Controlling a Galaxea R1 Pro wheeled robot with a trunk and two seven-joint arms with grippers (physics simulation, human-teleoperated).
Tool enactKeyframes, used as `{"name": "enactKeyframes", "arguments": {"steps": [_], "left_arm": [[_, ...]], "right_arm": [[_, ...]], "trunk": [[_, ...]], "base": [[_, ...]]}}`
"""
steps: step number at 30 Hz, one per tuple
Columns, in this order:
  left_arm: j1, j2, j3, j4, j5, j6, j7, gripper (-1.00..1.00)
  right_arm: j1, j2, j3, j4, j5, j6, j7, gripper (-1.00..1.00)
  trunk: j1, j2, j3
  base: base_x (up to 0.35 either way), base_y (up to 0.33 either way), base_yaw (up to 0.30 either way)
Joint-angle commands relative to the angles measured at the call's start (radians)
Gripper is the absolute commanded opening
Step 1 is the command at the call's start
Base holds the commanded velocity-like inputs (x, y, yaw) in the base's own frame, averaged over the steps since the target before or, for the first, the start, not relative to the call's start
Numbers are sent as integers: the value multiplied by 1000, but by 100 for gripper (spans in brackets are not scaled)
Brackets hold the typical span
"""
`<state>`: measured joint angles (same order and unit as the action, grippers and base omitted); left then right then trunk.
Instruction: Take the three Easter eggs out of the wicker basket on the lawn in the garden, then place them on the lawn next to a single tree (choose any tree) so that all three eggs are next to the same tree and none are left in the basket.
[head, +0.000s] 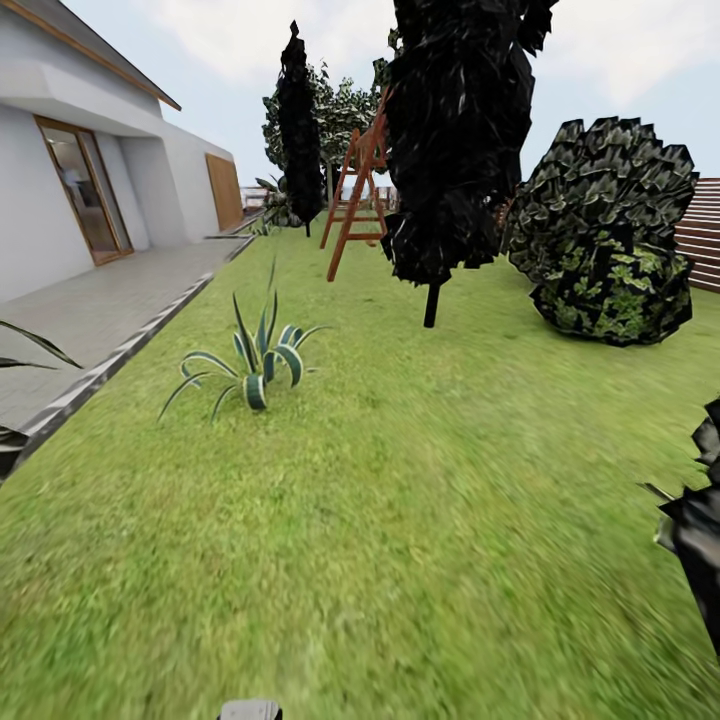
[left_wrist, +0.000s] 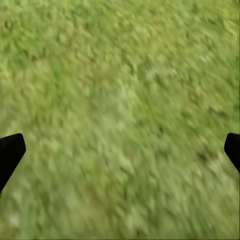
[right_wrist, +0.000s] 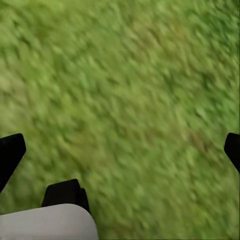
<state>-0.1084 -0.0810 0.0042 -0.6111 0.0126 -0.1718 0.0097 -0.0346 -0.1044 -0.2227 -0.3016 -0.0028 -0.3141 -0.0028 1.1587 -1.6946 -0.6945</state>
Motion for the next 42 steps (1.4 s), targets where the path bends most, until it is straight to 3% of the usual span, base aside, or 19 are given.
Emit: {"name": "enactKeyframes", "arguments": {"steps": [1,34,42], "left_arm": [[0,0,0,1,1,-3,1,100],[0,0,0,1,1,-3,1,100],[0,1,0,1,1,-3,1,100]], "right_arm": [[-1,0,-1,1,0,-3,0,100],[-1,6,0,-1,2,-3,1,100],[-1,3,0,-1,2,-3,1,100]], "trunk": [[0,0,-1],[0,0,-1],[0,0,-1]], "base": [[332,0,0],[332,0,0],[332,0,-134]]}}
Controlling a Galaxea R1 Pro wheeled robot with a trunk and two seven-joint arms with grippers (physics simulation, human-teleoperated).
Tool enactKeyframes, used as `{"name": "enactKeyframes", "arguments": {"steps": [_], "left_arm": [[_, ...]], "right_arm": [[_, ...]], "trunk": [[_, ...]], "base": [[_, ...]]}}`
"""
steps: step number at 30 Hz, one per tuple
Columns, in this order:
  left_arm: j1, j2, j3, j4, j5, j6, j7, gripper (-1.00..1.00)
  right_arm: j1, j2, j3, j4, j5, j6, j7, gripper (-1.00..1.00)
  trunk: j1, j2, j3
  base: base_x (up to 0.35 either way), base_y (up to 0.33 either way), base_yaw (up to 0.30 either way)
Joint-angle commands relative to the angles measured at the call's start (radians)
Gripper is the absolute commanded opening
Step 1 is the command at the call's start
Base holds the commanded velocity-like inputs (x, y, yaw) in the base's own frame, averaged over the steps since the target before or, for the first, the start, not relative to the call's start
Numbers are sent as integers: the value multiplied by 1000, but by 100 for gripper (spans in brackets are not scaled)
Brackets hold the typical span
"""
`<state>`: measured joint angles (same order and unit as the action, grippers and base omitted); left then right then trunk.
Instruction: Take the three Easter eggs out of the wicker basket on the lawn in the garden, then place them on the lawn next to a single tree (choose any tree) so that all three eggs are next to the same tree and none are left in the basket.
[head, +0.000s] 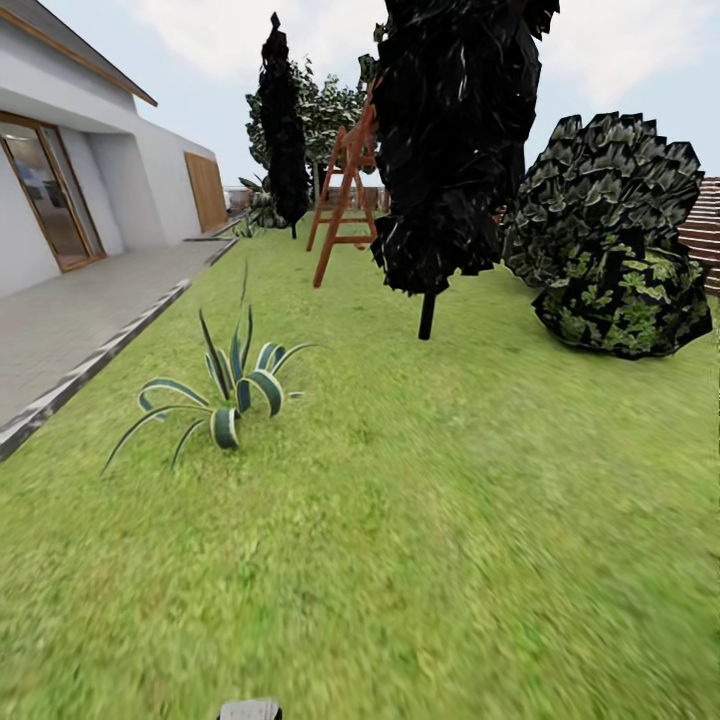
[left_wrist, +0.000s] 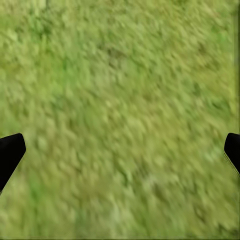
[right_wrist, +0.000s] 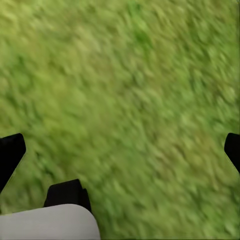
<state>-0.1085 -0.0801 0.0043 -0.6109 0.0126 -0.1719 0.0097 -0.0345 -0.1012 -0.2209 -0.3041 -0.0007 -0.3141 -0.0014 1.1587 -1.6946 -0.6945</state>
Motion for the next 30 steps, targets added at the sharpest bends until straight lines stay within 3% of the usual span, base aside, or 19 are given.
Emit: {"name": "enactKeyframes", "arguments": {"steps": [1,30], "left_arm": [[0,0,0,0,1,-3,1,100],[0,0,1,0,1,-3,1,100]], "right_arm": [[-1,0,-2,1,0,-3,0,100],[-1,-3,-2,0,0,-3,0,100]], "trunk": [[0,0,-1],[0,0,-1]], "base": [[332,0,-60],[328,-11,-3]]}}
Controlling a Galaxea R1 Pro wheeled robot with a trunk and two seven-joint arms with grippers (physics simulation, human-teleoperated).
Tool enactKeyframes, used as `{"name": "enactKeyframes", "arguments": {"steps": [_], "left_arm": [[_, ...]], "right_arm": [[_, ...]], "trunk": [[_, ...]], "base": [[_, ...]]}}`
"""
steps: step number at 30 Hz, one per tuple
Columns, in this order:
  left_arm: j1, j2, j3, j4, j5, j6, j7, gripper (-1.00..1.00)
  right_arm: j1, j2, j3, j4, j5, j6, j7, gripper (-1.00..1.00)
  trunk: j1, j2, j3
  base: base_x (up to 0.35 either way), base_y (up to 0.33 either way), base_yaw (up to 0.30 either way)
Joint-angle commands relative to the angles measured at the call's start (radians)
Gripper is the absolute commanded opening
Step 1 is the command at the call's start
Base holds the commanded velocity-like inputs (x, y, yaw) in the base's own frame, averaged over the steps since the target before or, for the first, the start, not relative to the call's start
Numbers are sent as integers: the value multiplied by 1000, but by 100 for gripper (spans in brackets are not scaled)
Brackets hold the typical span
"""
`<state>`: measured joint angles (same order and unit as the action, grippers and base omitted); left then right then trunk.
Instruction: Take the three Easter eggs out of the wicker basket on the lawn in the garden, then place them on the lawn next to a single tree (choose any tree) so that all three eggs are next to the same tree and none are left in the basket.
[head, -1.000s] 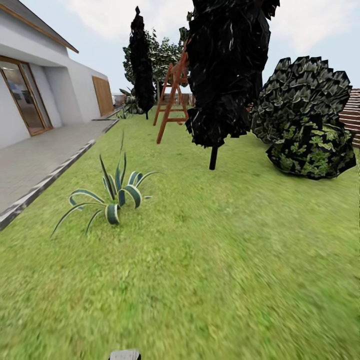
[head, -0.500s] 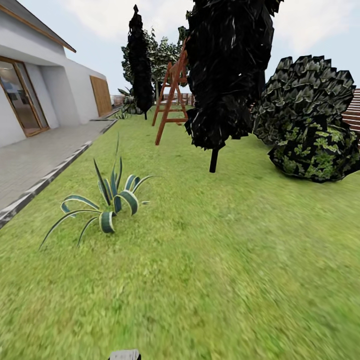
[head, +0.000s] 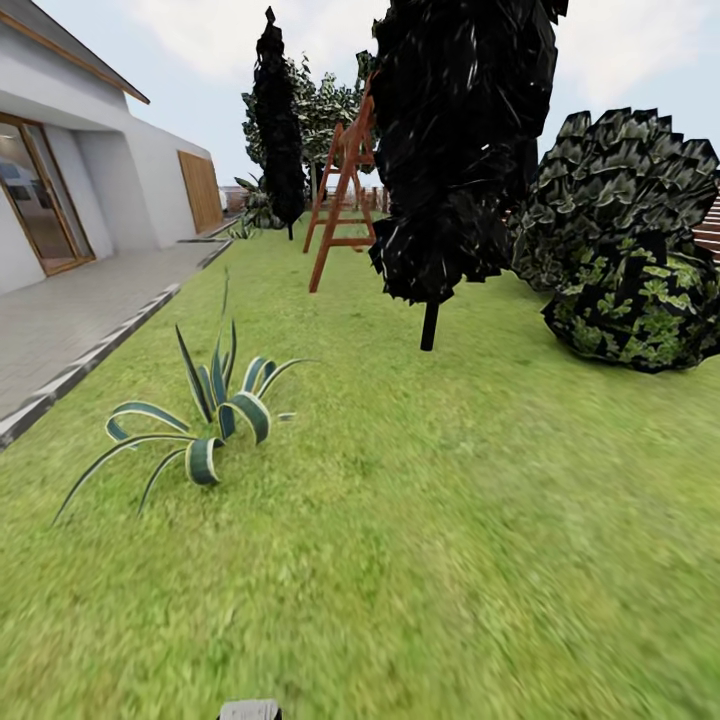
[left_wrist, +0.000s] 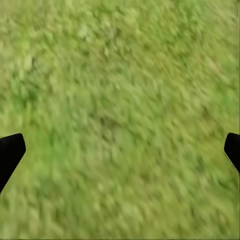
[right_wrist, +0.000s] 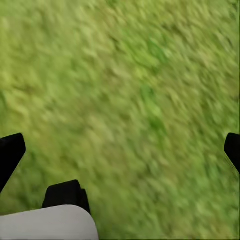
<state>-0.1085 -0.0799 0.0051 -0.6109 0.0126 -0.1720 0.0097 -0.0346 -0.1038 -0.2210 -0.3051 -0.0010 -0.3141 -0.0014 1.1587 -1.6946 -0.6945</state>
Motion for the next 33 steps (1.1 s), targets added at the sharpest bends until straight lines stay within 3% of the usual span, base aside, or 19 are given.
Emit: {"name": "enactKeyframes", "arguments": {"steps": [1,33], "left_arm": [[0,0,0,0,2,-3,1,100],[0,0,1,0,1,-3,1,100]], "right_arm": [[-1,0,-1,1,0,-3,0,100],[-1,-2,-6,-5,-1,-3,0,100]], "trunk": [[0,0,-1],[0,0,-1]], "base": [[286,-131,0],[307,-50,0]]}}
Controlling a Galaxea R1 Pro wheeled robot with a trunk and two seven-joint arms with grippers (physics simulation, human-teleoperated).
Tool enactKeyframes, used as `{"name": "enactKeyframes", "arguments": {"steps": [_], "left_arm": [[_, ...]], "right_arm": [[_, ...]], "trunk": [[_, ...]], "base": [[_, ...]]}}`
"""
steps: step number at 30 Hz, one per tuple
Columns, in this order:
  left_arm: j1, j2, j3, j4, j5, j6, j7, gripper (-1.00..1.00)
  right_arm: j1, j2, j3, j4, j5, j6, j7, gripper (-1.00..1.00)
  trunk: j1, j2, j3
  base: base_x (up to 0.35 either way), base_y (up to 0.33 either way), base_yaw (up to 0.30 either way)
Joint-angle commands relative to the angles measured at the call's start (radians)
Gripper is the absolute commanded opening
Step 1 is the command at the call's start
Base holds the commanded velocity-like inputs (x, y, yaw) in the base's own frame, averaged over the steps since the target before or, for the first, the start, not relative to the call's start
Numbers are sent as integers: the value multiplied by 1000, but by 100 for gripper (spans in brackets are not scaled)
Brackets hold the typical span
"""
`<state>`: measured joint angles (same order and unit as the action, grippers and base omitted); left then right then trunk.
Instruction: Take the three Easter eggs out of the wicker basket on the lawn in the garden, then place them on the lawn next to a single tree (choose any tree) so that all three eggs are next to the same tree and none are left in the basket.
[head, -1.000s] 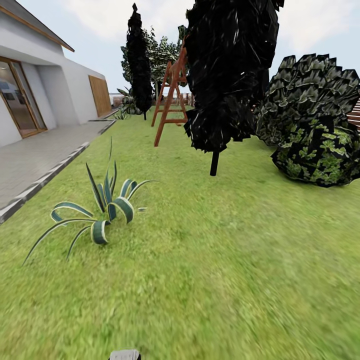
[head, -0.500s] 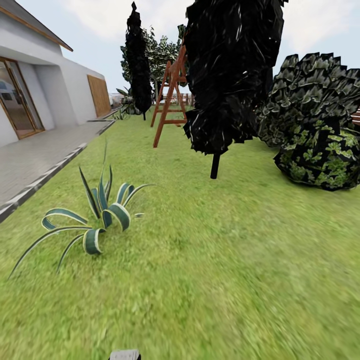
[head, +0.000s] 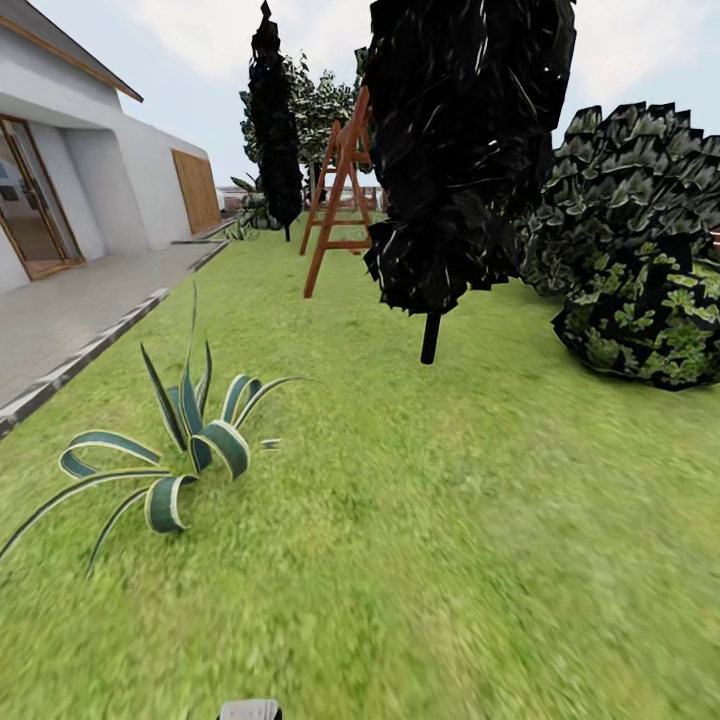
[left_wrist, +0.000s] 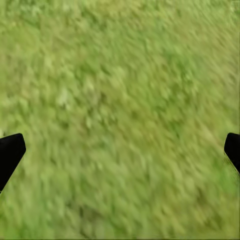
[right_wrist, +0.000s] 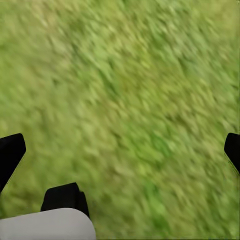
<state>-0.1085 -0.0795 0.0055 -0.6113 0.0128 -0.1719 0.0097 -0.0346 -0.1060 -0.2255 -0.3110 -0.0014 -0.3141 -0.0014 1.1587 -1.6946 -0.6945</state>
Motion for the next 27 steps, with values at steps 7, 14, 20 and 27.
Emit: {"name": "enactKeyframes", "arguments": {"steps": [7,14,20,27], "left_arm": [[0,0,0,0,1,-3,1,100],[0,0,1,0,1,-3,1,100],[0,0,1,0,1,-3,1,100],[0,0,0,1,1,-3,1,100]], "right_arm": [[-1,0,-2,1,0,-3,0,100],[-1,0,-2,1,0,-3,-1,100],[-1,0,-2,0,0,-3,0,100],[-1,0,-2,0,0,-3,-1,100]], "trunk": [[0,0,-1],[0,0,-1],[0,0,-1],[0,0,-1]], "base": [[296,-132,0],[291,-140,39],[291,-140,173],[291,-140,18]]}}
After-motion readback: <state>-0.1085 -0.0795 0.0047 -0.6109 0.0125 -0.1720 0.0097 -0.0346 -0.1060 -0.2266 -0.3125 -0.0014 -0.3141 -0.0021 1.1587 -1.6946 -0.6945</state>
